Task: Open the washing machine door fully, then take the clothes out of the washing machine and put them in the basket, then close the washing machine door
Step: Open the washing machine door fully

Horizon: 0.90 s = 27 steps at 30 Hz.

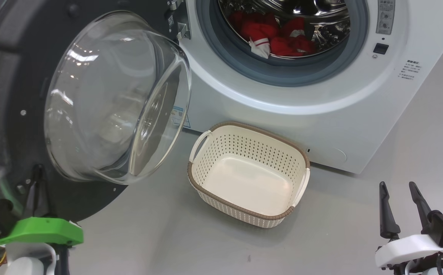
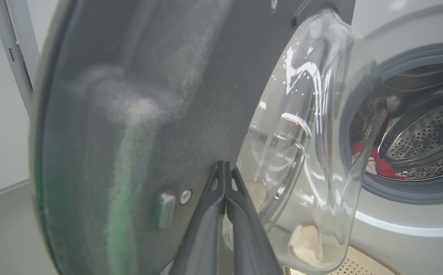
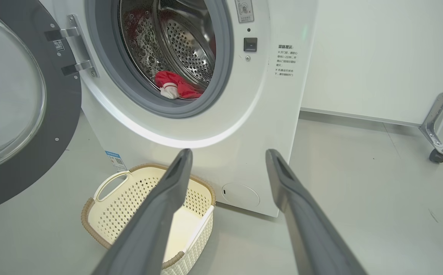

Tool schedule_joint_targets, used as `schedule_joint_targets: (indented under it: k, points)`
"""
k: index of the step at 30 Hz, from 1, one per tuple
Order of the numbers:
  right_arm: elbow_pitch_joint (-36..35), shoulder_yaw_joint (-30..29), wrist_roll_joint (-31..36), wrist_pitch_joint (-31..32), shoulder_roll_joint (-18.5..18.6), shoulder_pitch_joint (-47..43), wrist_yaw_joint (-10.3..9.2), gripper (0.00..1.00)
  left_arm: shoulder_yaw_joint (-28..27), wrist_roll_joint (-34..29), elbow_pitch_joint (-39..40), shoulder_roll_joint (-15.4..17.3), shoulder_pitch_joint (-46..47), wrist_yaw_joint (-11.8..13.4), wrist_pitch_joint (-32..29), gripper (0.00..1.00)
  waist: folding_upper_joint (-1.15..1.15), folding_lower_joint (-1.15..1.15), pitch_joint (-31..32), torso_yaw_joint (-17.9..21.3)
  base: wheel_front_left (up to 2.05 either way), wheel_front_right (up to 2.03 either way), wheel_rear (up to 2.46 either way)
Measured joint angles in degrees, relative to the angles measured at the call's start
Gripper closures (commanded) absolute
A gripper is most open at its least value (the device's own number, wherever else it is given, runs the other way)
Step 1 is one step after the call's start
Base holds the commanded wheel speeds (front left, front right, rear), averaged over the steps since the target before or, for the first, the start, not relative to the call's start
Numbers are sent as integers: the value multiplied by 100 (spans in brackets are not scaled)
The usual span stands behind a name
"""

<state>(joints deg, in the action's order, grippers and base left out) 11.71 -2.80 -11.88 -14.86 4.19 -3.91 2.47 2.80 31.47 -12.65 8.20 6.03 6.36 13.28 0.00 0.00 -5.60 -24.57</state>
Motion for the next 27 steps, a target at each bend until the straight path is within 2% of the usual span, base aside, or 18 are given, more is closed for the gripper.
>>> schedule_joint_targets:
  k: [17,27]
  points:
    - [-12,-86,49,0,45,111,49,0,-840,131,-734,107,460,43,98,100,0,0,-195,180,0,0,0]
    - [-7,-79,53,0,37,111,69,0,-856,91,-859,49,461,46,99,100,0,0,-164,214,0,0,0]
